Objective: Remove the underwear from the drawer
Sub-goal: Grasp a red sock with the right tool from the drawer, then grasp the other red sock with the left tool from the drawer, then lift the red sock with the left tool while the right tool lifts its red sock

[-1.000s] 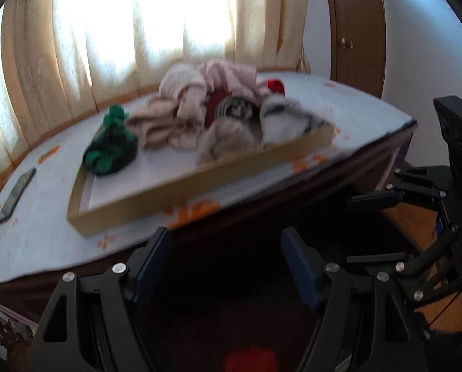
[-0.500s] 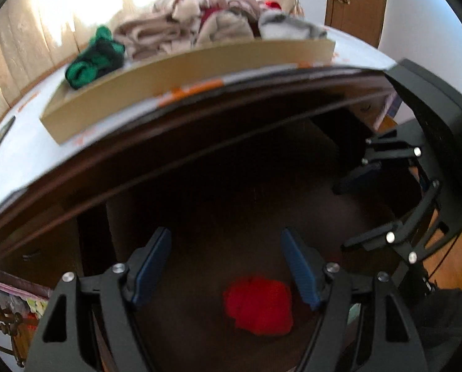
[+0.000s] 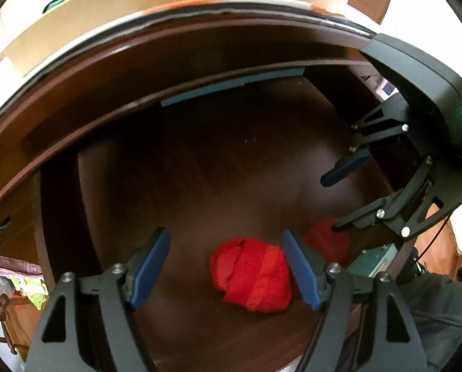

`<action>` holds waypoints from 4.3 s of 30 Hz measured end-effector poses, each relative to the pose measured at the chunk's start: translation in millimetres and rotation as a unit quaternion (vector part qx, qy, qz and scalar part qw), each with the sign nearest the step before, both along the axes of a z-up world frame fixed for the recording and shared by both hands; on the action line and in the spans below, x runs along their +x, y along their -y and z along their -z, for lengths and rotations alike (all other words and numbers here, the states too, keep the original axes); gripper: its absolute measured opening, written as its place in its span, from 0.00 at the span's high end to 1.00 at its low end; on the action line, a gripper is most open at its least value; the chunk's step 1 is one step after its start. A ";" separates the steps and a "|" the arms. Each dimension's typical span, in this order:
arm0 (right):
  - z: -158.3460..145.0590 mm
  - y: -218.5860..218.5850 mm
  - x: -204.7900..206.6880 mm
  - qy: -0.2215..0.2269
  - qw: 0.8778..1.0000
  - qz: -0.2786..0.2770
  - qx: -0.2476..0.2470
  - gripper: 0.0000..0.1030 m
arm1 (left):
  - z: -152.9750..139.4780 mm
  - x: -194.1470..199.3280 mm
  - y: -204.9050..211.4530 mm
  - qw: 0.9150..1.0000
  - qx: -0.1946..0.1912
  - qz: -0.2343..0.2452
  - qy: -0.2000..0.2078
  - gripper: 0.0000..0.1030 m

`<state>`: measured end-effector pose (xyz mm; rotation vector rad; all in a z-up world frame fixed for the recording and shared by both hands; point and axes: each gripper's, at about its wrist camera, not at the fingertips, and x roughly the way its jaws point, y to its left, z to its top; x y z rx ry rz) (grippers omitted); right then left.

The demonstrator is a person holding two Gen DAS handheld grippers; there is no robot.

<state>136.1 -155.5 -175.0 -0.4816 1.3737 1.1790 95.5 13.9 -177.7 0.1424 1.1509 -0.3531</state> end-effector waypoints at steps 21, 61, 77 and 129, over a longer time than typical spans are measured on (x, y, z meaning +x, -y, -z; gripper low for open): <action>20.9 -12.4 27.5 -0.110 0.993 -0.040 0.019 0.62 | 25.9 15.1 1.9 0.996 -0.011 0.008 -0.084 0.26; -35.0 46.9 13.1 0.069 0.988 0.117 0.067 0.81 | 63.1 59.0 35.0 0.985 -0.004 -0.004 -0.171 0.34; -44.4 49.8 -5.6 0.106 0.985 0.118 0.072 0.81 | 45.7 35.3 32.8 0.996 -0.032 -0.001 -0.087 0.75; -98.1 124.7 -61.3 0.276 0.916 0.197 0.217 0.81 | -44.7 -12.9 -7.7 0.970 -0.029 -0.099 0.219 0.77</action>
